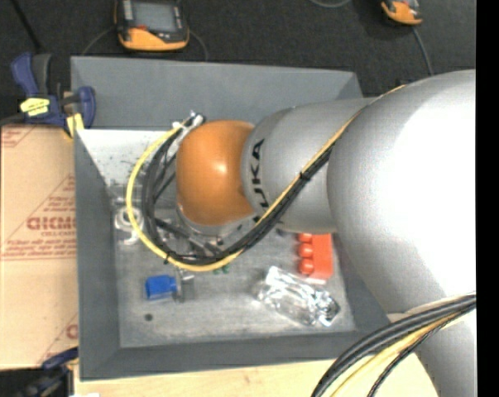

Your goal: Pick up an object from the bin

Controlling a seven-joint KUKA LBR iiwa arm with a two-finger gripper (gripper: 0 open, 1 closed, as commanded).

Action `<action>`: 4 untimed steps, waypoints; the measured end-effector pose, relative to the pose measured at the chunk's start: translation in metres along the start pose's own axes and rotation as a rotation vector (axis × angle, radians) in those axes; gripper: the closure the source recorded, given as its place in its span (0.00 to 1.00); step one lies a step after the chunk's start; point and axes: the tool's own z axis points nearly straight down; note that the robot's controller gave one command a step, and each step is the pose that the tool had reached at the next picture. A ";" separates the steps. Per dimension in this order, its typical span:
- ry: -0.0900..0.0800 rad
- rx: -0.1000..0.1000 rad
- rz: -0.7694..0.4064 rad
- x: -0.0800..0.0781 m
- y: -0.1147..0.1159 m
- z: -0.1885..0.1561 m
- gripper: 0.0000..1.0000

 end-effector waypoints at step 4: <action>-0.008 0.001 -0.010 -0.001 0.025 -0.142 1.00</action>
Offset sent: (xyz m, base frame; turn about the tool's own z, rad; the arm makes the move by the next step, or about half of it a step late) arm -0.0164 0.0147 -0.0286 0.0155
